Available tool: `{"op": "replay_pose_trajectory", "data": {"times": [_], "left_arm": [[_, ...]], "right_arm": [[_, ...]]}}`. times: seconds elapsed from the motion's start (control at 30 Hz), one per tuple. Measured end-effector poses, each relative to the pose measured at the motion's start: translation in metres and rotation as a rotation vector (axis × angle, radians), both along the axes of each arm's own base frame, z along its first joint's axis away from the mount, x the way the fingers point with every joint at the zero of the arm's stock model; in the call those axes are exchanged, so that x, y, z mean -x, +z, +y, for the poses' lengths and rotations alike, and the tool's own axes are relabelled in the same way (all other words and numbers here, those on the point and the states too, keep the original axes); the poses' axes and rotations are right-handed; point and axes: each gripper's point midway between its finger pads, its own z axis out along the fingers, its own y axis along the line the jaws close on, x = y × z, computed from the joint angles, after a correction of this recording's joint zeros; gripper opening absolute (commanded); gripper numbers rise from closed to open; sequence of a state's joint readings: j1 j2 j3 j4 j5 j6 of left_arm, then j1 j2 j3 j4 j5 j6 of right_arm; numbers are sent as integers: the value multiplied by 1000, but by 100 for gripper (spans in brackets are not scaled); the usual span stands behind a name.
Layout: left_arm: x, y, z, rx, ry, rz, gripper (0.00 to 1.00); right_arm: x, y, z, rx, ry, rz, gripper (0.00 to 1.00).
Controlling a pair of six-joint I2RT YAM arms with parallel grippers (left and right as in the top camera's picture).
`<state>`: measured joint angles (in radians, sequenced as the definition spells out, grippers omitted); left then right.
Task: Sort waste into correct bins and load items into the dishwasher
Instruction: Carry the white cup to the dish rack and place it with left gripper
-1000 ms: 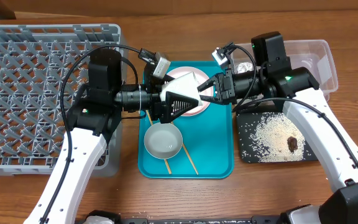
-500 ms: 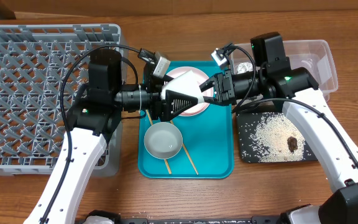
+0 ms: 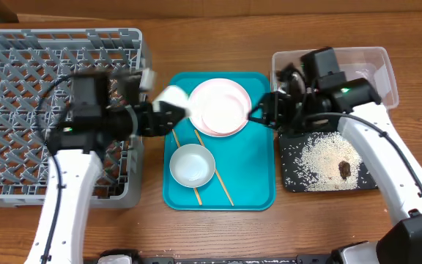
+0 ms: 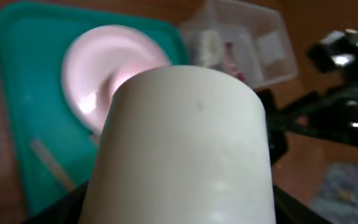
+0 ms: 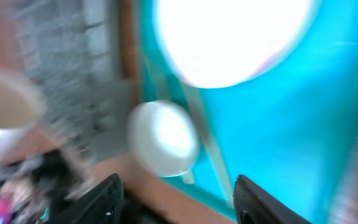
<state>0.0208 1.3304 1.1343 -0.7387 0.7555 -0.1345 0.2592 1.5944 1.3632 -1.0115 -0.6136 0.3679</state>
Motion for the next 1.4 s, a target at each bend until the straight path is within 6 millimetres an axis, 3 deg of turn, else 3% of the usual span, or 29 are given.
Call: {"op": "replay_pose_trajectory", "data": {"times": [0.13,0.17,0.33,0.43,0.57,0.83,0.97,1.13,1.23,1.33,1.37,1.4], "left_arm": [[4,-26,74,-85,245,143,4],[6,-29,88,-96,291,165,4],[25,-43,170,-125,565,271,4],[40,-49,208,-150,695,311,4],[59,-59,241,-236,821,379,4],[77,-68,271,-382,966,457,7],[78,-77,276,-399,975,491,16],[77,-94,279,-392,967,554,39],[73,-104,281,-382,964,575,67],[70,-113,281,-369,955,596,84],[69,-114,281,-367,951,600,100],[69,-116,281,-362,956,606,100]], "right_arm": [[-2,-22,-64,199,-129,57,62],[-3,-23,-68,208,-137,58,62],[-3,-16,-130,349,-257,30,62],[-2,-5,-152,387,-302,-2,62],[-2,-2,-159,410,-313,-13,62],[-2,-3,-160,417,-305,-19,62],[-2,-3,-161,422,-306,-19,63],[-2,-3,-161,423,-306,-16,62],[-1,-3,-161,423,-305,-15,62],[0,-3,-161,424,-304,-11,62],[1,-4,-161,425,-304,-7,62],[1,-4,-161,425,-304,-7,63]]}}
